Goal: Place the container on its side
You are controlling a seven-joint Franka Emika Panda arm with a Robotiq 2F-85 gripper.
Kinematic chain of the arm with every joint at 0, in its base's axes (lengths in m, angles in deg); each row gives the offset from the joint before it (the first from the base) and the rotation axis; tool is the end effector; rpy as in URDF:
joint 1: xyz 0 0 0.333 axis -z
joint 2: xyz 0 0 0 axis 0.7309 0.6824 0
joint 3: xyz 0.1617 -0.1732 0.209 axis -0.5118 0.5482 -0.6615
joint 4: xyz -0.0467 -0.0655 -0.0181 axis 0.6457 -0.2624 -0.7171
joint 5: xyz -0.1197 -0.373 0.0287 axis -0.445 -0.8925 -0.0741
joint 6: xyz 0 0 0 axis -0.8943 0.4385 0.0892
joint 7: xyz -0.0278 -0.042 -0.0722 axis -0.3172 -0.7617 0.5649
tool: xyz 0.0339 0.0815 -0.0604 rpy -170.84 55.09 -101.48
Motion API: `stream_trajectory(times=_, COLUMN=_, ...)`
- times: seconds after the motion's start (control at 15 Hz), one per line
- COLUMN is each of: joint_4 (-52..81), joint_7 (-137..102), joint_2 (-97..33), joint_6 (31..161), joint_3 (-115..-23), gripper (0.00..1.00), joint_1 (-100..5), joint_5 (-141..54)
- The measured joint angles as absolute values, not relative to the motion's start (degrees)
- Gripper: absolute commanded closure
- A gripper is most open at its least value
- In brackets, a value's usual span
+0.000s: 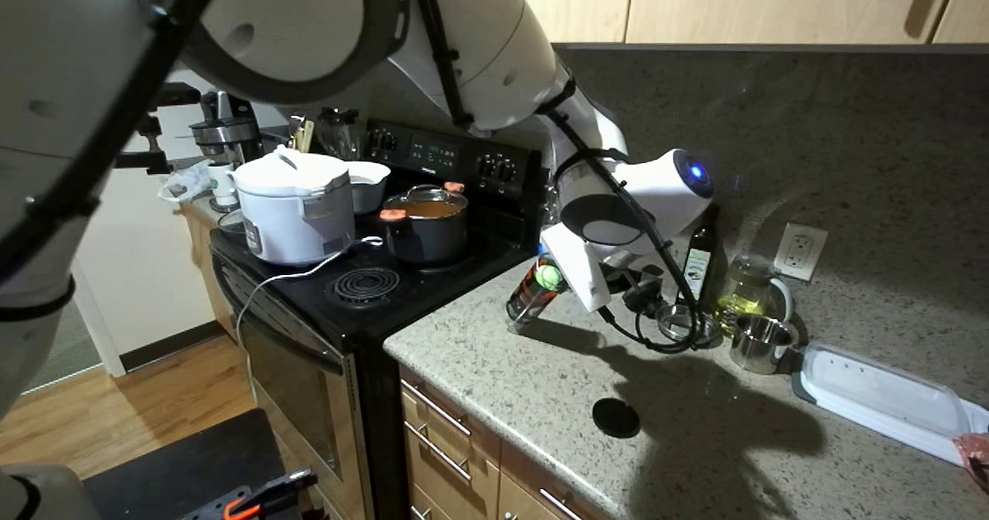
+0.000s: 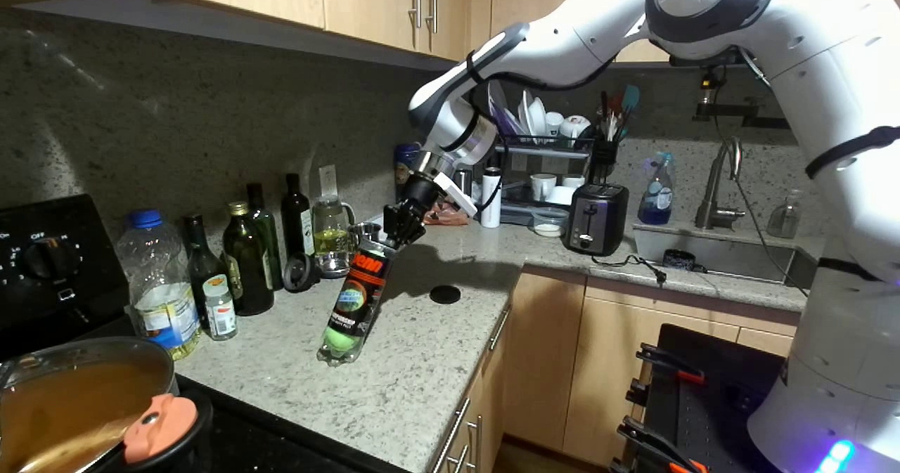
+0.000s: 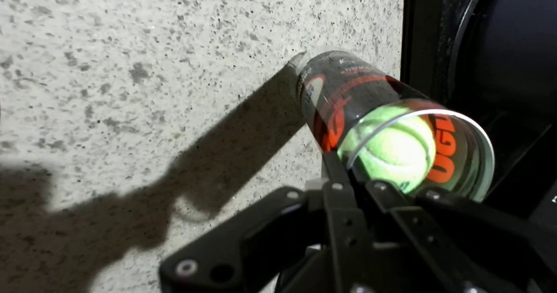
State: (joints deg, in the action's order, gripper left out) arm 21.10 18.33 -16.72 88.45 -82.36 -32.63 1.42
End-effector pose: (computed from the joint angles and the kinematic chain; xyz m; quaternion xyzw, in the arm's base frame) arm 0.6679 -0.0472 0.2703 -0.9462 0.0242 -0.0694 0.3152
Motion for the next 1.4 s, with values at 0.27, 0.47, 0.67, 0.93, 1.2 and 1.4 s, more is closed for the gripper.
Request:
stream_trajectory(times=0.27, joint_4=20.4, joint_7=24.7, joint_2=-14.8, joint_6=84.7, joint_3=-82.2, gripper=0.99, joint_1=-29.9, joint_5=7.8)
stream_trajectory(times=0.47, joint_4=18.9, joint_7=27.9, joint_2=-12.5, joint_6=81.1, joint_3=-81.5, gripper=0.99, joint_1=-28.9, joint_5=11.4)
stream_trajectory(times=0.67, joint_4=16.8, joint_7=29.7, joint_2=-10.0, joint_6=77.5, joint_3=-80.7, gripper=0.99, joint_1=-28.7, joint_5=14.3)
stream_trajectory(times=0.93, joint_4=12.9, joint_7=30.1, joint_2=-6.3, joint_6=73.0, joint_3=-80.4, gripper=0.99, joint_1=-28.8, joint_5=16.2)
stream_trajectory(times=1.2, joint_4=8.2, joint_7=29.8, joint_2=-1.6, joint_6=70.2, joint_3=-80.3, gripper=0.99, joint_1=-29.3, joint_5=16.3)
stream_trajectory(times=1.4, joint_4=5.0, joint_7=29.5, joint_2=1.9, joint_6=69.3, joint_3=-80.3, gripper=0.99, joint_1=-29.7, joint_5=16.3)
